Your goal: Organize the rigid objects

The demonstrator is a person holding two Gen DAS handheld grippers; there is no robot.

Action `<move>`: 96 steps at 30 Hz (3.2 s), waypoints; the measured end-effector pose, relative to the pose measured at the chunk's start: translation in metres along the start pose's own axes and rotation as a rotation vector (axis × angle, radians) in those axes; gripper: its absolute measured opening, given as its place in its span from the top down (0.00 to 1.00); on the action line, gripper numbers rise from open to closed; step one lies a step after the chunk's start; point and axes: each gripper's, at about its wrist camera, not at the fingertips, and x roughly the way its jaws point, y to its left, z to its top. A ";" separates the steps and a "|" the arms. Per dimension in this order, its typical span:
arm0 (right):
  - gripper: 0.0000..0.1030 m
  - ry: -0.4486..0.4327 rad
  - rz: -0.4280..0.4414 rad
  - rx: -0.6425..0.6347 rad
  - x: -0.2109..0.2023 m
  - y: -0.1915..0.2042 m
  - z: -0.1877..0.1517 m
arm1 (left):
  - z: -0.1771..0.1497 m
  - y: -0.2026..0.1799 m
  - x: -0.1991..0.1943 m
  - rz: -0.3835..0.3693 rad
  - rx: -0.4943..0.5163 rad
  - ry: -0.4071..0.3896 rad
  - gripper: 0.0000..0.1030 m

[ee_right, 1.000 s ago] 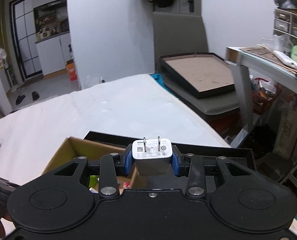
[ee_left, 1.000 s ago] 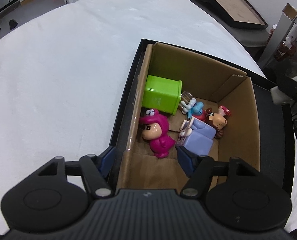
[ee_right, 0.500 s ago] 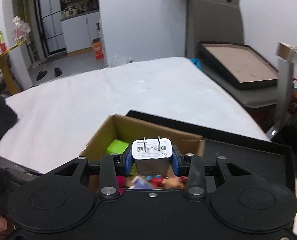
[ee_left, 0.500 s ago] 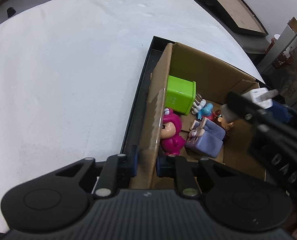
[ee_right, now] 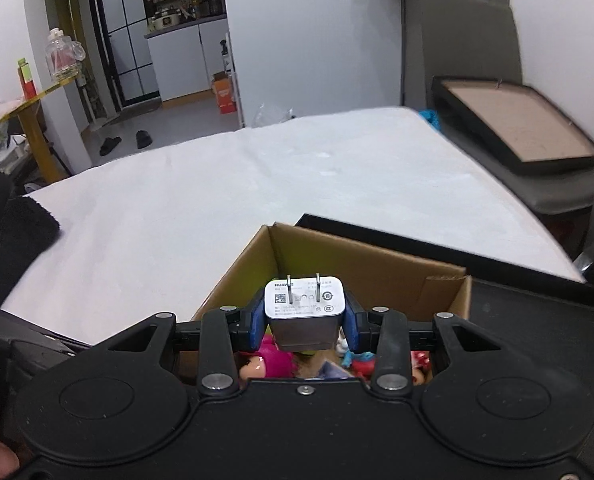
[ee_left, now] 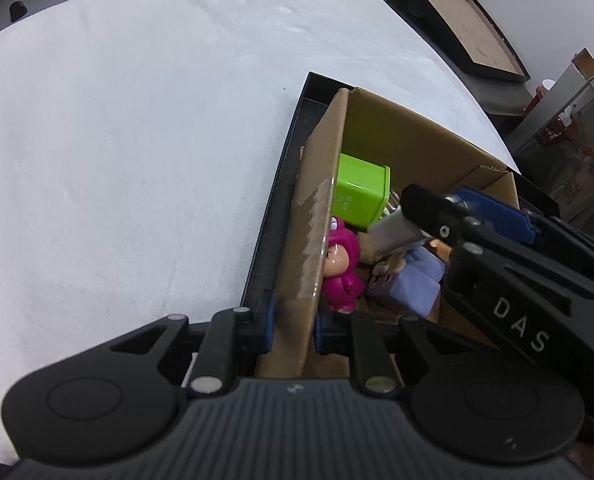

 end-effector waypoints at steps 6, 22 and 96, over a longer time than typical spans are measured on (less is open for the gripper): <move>0.50 0.010 -0.040 0.026 -0.008 -0.003 -0.006 | 0.003 -0.003 0.000 0.004 0.008 0.014 0.82; 0.49 -0.035 -0.164 0.228 -0.087 -0.025 -0.039 | -0.004 -0.006 -0.048 0.025 0.009 -0.032 0.65; 0.00 -0.095 -0.385 0.390 -0.285 0.041 -0.059 | -0.137 -0.037 -0.285 -0.103 0.357 -0.327 0.03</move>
